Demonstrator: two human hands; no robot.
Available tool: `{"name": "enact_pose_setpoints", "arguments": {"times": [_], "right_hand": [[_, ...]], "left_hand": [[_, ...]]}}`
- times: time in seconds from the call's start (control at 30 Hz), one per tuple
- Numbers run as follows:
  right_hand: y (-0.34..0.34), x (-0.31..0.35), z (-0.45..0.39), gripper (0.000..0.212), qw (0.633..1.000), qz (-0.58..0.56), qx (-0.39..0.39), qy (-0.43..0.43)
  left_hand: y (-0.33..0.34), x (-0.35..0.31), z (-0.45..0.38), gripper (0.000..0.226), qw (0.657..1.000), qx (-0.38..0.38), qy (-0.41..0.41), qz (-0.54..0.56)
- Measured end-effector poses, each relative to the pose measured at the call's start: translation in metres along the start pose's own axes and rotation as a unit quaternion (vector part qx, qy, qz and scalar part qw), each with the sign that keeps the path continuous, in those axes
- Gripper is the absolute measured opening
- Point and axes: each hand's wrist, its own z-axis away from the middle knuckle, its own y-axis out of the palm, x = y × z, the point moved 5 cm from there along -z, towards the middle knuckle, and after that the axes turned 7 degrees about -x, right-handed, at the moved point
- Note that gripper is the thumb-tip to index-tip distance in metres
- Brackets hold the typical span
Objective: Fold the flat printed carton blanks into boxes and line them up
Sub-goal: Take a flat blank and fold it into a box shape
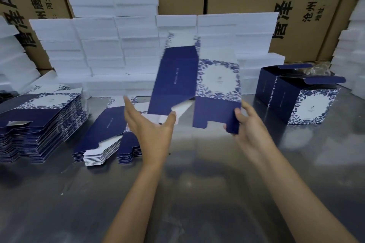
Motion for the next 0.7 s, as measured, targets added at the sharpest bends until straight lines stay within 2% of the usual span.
{"name": "enact_pose_setpoints", "arguments": {"times": [0.07, 0.1, 0.13, 0.23, 0.3, 0.33, 0.4, 0.43, 0.5, 0.53, 0.57, 0.6, 0.7], "right_hand": [[-0.020, -0.009, 0.004, 0.037, 0.998, -0.053, 0.014, 0.024], [-0.024, -0.013, 0.007, 0.040, 0.997, -0.070, 0.027, 0.035], [-0.027, -0.016, 0.009, 0.042, 0.995, -0.076, 0.037, 0.045], [-0.028, -0.020, 0.010, 0.048, 0.994, -0.056, 0.060, 0.066], [-0.024, -0.024, 0.012, 0.051, 0.993, -0.032, 0.077, 0.088], [-0.022, -0.026, 0.012, 0.048, 0.992, -0.019, 0.079, 0.097], [-0.017, -0.028, 0.012, 0.031, 0.991, 0.005, 0.076, 0.108], [-0.013, -0.026, 0.014, 0.033, 0.989, -0.002, 0.081, 0.121], [-0.010, -0.025, 0.012, 0.068, 0.983, -0.032, 0.106, 0.144], [-0.009, -0.025, 0.010, 0.081, 0.979, -0.056, 0.124, 0.154], [-0.010, -0.024, 0.011, 0.085, 0.973, -0.081, 0.136, 0.165], [-0.012, -0.023, 0.010, 0.081, 0.971, -0.102, 0.137, 0.168], [-0.023, -0.024, 0.003, 0.043, 0.981, -0.089, 0.082, 0.151]], "left_hand": [[0.015, 0.009, 0.007, 0.115, 0.969, 0.116, -0.159, 0.152], [0.021, 0.013, 0.013, 0.110, 0.950, 0.153, -0.198, 0.187], [0.025, 0.014, 0.016, 0.100, 0.948, 0.175, -0.197, 0.180], [0.027, 0.015, 0.022, 0.055, 0.970, 0.159, -0.150, 0.108], [0.027, 0.010, 0.022, 0.044, 0.977, 0.149, -0.124, 0.088], [0.027, 0.008, 0.021, 0.045, 0.983, 0.147, -0.091, 0.062], [0.030, 0.005, 0.022, 0.058, 0.986, 0.162, -0.003, 0.026], [0.031, 0.002, 0.024, 0.069, 0.984, 0.174, 0.044, 0.012], [0.030, -0.003, 0.032, 0.089, 0.970, 0.198, 0.138, -0.014], [0.030, -0.004, 0.036, 0.094, 0.961, 0.210, 0.179, -0.026], [0.031, -0.004, 0.038, 0.096, 0.951, 0.215, 0.217, -0.042], [0.031, -0.004, 0.037, 0.098, 0.944, 0.212, 0.244, -0.068], [0.035, 0.002, 0.032, 0.098, 0.911, 0.243, 0.266, -0.198]]}}
